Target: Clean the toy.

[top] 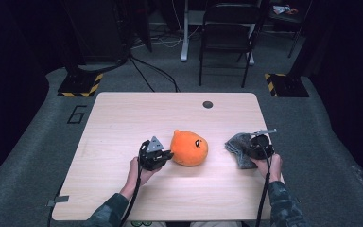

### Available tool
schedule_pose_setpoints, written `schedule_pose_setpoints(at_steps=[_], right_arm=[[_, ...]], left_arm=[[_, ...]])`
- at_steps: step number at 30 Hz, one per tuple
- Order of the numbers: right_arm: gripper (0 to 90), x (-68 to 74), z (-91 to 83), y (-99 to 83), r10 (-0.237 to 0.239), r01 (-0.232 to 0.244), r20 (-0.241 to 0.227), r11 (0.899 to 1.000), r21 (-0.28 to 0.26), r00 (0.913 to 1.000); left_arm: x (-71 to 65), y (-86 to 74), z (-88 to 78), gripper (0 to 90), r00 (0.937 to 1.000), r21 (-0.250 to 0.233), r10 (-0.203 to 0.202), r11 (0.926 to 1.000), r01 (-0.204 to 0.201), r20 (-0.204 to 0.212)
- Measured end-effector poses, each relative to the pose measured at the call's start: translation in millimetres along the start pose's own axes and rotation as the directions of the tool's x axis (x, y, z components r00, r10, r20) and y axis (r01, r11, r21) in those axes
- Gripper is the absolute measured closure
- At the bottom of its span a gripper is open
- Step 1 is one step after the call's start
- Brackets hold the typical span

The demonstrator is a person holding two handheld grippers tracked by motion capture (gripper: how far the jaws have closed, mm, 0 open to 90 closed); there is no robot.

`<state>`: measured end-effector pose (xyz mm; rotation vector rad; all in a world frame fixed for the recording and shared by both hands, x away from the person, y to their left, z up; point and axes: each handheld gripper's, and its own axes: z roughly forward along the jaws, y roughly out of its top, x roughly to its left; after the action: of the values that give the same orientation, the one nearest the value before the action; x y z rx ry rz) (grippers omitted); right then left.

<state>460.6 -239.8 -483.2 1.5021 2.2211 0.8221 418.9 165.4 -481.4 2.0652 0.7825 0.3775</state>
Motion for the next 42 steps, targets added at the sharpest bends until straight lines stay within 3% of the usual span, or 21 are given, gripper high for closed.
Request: schedule_pose_setpoints(at_steps=[13,14,17,19,20,22,23,24,30,32,36,39,40,42], right_arm=[[75.8,27.7,-32.0,29.2,-0.078,0.067,-0.089,0.990,-0.125,0.9930],[75.8,33.0,-37.4,34.5,-0.081,0.064,-0.119,0.988,-0.138,0.9896],[75.7,41.8,-42.7,40.6,-0.091,0.068,-0.143,0.985,-0.159,0.9855],[75.5,52.8,-46.8,46.7,-0.118,0.089,-0.165,0.980,-0.176,0.9792],[75.4,65.0,-48.7,51.8,-0.148,0.115,-0.178,0.976,-0.183,0.9728],[75.3,76.6,-49.5,55.1,-0.173,0.135,-0.197,0.972,-0.192,0.9650],[75.3,76.6,-49.5,55.1,-0.173,0.135,-0.197,0.972,-0.192,0.9650],[75.2,86.0,-49.3,57.8,-0.205,0.165,-0.209,0.967,-0.195,0.9562],[74.9,105.9,-47.7,63.6,-0.239,0.193,-0.227,0.959,-0.208,0.9440],[74.6,118.0,-44.5,67.6,-0.264,0.215,-0.236,0.953,-0.212,0.9352],[74.1,130.3,-37.9,71.1,-0.284,0.237,-0.244,0.949,-0.206,0.9273],[74.0,135.7,-34.7,72.8,-0.290,0.242,-0.242,0.948,-0.208,0.9259],[74.0,141.9,-31.1,74.5,-0.301,0.255,-0.247,0.946,-0.201,0.9211],[73.9,147.6,-28.2,75.3,-0.298,0.253,-0.245,0.947,-0.200,0.9225]], left_arm=[[-1.7,2.8,-0.8,81.9,1.0000,-0.012,0.006,0.9999,-0.006,0.002],[-2.4,3.2,-0.4,82.0,1.0000,-0.017,0.008,0.9998,-0.008,-0.004],[-2.9,3.7,-0.3,82.0,1.0000,-0.019,0.008,0.9998,-0.008,-0.001],[-3.6,4.3,-0.3,82.0,1.0000,-0.023,0.006,0.9997,-0.006,-0.001],[-4.2,4.9,0.1,82.0,1.0000,-0.030,0.009,0.9995,-0.009,-0.003],[-4.4,5.5,0.1,82.1,1.0000,-0.033,0.008,0.9994,-0.008,0.001],[-4.4,5.5,0.1,82.1,1.0000,-0.033,0.008,0.9994,-0.008,0.001],[-4.8,5.9,0.1,82.0,1.0000,-0.036,0.007,0.9993,-0.007,0.000],[-5.9,7.2,0.1,82.1,0.9999,-0.042,0.010,0.9991,-0.010,0.000],[-6.7,7.7,-0.3,82.1,0.9999,-0.044,0.009,0.9990,-0.009,0.005],[-6.7,8.2,-0.9,82.2,0.9999,-0.038,0.010,0.9992,-0.010,0.009],[-7.7,8.3,-0.5,82.4,0.9999,-0.044,0.014,0.9989,-0.014,0.002],[-9.1,8.7,-0.3,82.5,0.9999,-0.049,0.010,0.9988,-0.009,0.004],[-8.9,9.2,-0.5,82.7,0.9998,-0.050,0.021,0.9985,-0.021,0.000]])
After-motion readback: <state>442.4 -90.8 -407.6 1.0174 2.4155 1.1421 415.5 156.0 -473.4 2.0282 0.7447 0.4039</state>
